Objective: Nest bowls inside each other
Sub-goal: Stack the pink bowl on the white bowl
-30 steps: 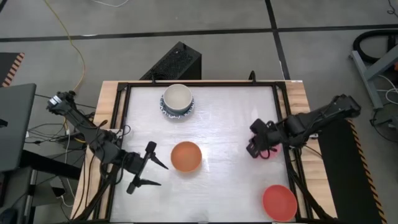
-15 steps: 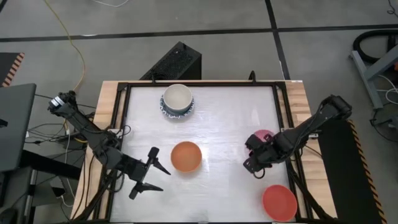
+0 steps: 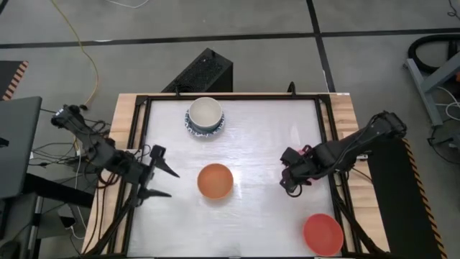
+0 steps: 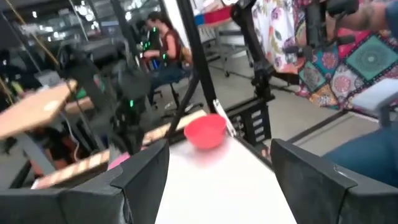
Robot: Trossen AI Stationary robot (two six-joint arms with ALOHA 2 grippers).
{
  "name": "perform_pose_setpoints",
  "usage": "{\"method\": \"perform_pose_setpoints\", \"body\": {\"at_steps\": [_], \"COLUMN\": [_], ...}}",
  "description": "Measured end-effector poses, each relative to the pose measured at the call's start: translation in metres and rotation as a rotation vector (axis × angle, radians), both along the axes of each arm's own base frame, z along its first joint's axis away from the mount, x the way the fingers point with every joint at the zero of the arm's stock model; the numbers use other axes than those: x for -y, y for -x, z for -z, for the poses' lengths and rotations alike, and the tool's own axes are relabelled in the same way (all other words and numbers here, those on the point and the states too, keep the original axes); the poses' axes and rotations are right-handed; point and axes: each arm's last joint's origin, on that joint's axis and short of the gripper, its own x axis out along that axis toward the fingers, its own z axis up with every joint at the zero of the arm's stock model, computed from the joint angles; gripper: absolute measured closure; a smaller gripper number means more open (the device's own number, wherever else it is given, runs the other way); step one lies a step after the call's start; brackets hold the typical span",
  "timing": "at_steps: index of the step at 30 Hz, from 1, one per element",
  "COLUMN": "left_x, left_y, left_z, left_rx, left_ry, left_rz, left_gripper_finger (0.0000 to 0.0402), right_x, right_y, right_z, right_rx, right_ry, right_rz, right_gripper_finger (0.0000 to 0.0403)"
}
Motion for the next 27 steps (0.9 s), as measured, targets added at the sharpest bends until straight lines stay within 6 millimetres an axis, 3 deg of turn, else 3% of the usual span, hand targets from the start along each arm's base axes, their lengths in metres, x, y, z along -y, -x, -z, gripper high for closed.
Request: {"method": "perform_pose_setpoints", "body": {"at_steps": [8, 13, 19, 27], "left_x": [-0.019, -0.026, -0.025, -0.017], "left_y": [0.016, 0.018, 0.014, 0.006], "left_z": [0.000, 0.003, 0.007, 0.012], "left_rx": [-0.061, -0.109, -0.143, -0.177], "left_ry": [0.049, 0.085, 0.095, 0.062], "left_rz": [-0.036, -0.074, -0.084, -0.020], "left_gripper_finger": [0.0132, 0.0132, 0.0132, 0.0132], "right_x": [0.005, 0.012, 0.007, 0.007], "right_y": [0.013, 0.021, 0.021, 0.025], "right_z": [-0.002, -0.001, -0.001, 0.025], "right_rx": [-0.137, -0.241, -0.223, -0.257], "right_ry": [0.015, -0.025, -0.037, -0.014], "right_rz": [0.040, 0.188, 0.178, 0.223], "right_gripper_finger": [0.0256, 0.0238, 0.0194, 0.0163]}}
